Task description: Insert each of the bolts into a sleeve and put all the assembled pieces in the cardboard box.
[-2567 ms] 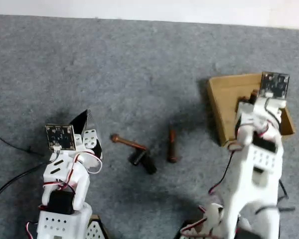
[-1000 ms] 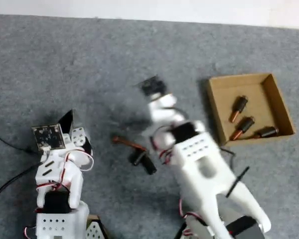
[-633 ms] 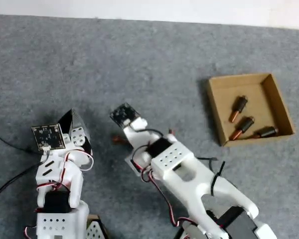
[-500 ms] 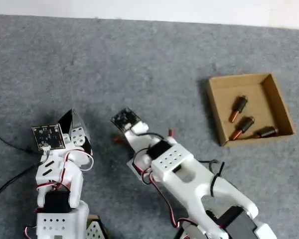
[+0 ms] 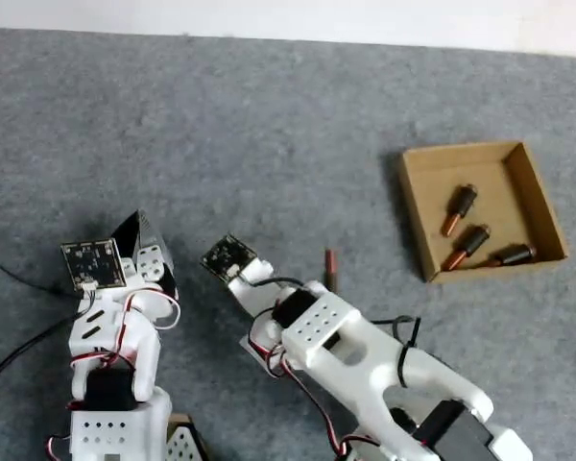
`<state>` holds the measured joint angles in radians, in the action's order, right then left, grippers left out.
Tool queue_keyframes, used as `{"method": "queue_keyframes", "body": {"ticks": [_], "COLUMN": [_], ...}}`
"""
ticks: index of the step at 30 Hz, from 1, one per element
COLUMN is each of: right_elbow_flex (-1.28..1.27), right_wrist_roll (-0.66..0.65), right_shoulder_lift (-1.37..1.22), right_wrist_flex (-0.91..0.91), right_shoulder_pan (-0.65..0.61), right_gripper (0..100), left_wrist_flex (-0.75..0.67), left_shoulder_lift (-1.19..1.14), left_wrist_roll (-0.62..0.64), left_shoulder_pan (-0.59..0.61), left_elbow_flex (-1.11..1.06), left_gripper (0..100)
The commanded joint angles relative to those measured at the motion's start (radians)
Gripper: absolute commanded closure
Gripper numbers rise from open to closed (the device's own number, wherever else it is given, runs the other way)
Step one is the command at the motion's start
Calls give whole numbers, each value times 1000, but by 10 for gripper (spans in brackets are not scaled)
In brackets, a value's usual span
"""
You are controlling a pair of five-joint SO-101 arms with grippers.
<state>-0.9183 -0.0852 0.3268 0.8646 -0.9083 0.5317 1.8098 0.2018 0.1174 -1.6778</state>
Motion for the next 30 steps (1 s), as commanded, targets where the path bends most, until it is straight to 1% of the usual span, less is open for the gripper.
{"method": "queue_keyframes", "body": {"ticks": [1, 3, 7, 9, 14, 30], "right_elbow_flex": [-16, -28, -50, -62, -64, -90], "right_wrist_roll": [2, 2, 2, 2, 2, 0], "right_shoulder_lift": [12, 12, 12, 12, 12, 12], "right_wrist_flex": [1, -28, -105, -128, -131, -131], "right_shoulder_pan": [-1, 24, 116, 136, 137, 139], "right_gripper": [757, 757, 757, 757, 757, 757], "left_wrist_flex": [-5, -5, -5, -5, -5, -5], "left_shoulder_lift": [16, 16, 16, 16, 16, 16], "left_wrist_roll": [2, 2, 2, 3, 0, 2], "left_shoulder_pan": [13, 13, 13, 13, -13, -10], "left_elbow_flex": [-16, -15, -15, -15, -16, -16], "left_gripper": [993, 993, 993, 993, 993, 993]}}
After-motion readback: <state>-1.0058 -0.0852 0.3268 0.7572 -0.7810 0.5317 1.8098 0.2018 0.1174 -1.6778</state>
